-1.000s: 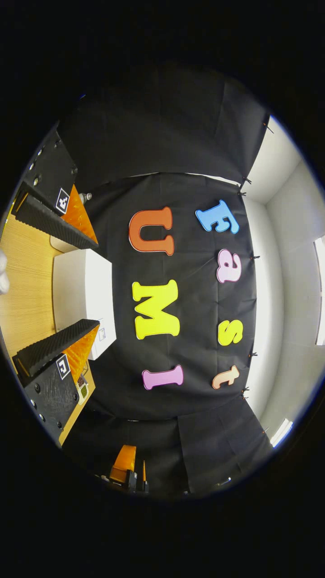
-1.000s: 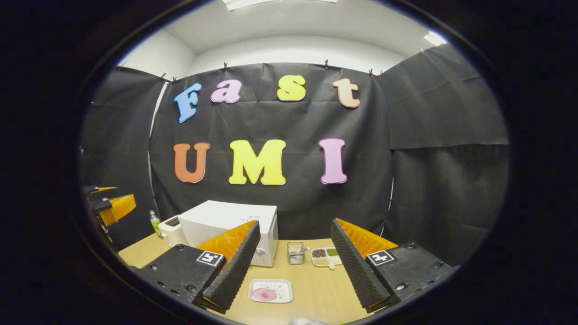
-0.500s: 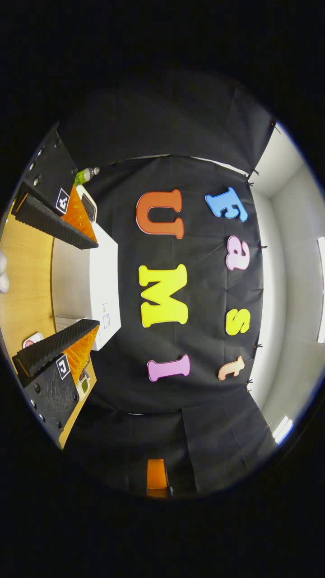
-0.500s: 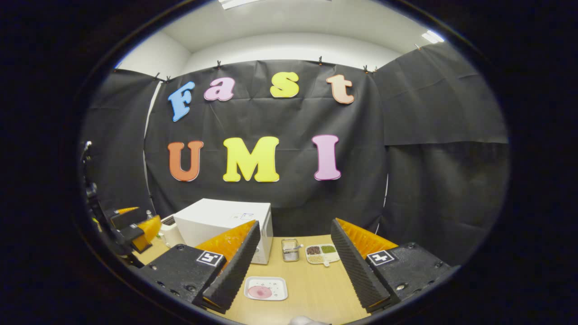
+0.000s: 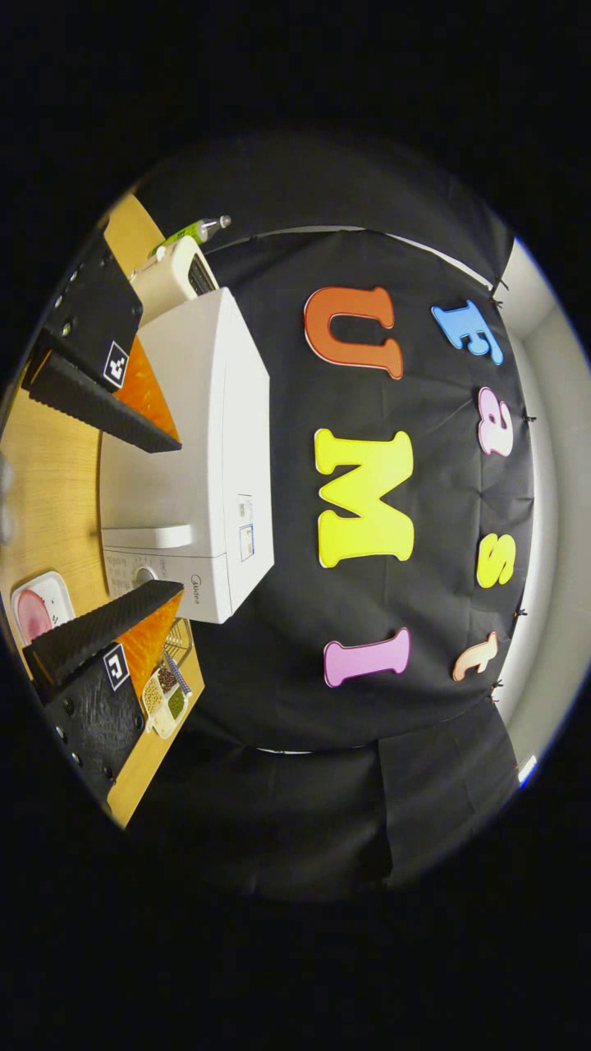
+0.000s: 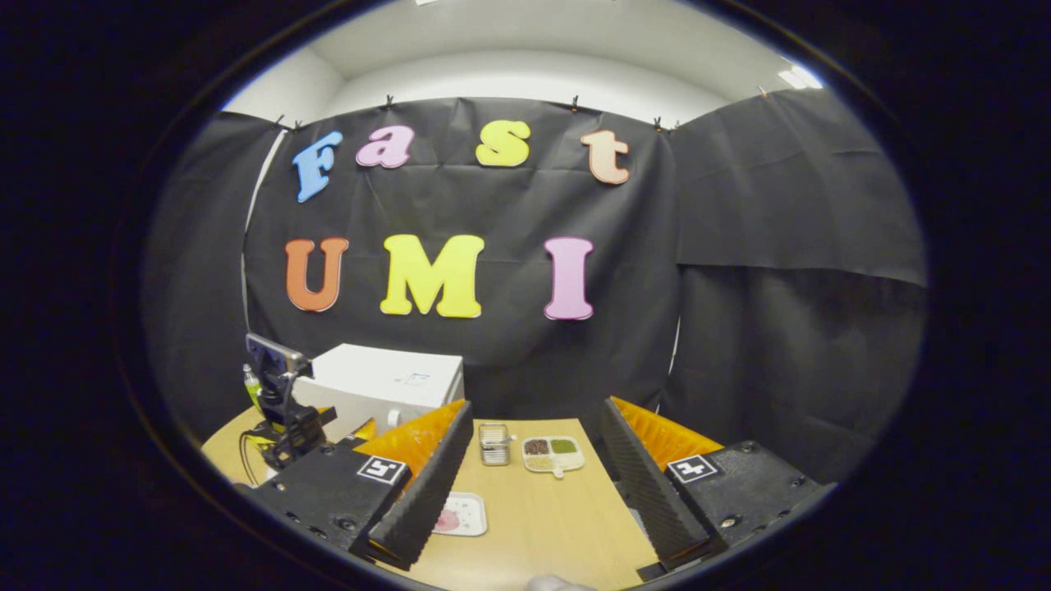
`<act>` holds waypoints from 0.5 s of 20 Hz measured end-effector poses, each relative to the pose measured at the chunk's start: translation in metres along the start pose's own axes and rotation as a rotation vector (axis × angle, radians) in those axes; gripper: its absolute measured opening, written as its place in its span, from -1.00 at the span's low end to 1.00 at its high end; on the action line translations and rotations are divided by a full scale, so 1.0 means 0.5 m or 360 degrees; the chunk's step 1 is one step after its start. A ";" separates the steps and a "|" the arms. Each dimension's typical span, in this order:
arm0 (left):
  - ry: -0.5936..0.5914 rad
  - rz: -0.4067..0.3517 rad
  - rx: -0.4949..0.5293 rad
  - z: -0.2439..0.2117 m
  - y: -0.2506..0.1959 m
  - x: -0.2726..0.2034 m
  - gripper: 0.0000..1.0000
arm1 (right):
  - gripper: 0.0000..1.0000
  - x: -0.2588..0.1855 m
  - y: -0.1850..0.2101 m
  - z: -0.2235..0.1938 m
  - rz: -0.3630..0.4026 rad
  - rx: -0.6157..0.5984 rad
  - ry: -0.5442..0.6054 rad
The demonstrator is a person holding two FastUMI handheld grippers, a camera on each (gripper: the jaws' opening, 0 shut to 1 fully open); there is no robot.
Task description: Open the microwave oven with the left hand, put the food in, and close the microwave oven.
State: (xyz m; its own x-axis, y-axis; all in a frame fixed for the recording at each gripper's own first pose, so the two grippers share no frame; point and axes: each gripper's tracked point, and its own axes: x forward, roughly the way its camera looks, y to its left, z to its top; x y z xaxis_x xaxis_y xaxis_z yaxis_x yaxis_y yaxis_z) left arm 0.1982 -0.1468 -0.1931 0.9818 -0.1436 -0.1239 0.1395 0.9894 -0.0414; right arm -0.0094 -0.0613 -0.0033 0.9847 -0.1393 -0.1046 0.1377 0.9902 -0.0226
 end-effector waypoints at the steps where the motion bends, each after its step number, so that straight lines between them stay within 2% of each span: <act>1: 0.0016 0.0002 0.0001 -0.017 -0.008 0.027 0.94 | 1.00 0.000 -0.005 0.001 -0.0014 0.0005 0.0010; 5: 0.0099 -0.0005 -0.0002 -0.092 -0.035 0.114 0.94 | 1.00 0.003 -0.030 -0.019 -0.0086 -0.0024 0.0056; 10: 0.0125 0.0011 0.0035 -0.122 -0.035 0.170 0.93 | 1.00 -0.010 -0.057 -0.064 -0.0151 -0.0119 0.0163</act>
State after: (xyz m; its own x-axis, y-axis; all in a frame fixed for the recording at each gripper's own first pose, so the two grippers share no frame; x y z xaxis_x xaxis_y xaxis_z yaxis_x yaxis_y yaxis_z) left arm 0.2715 -0.1775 -0.2635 0.9698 -0.1375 -0.2016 0.1365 0.9905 -0.0188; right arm -0.0218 -0.0890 -0.0340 0.9510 -0.2363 -0.1991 0.2177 0.9697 -0.1110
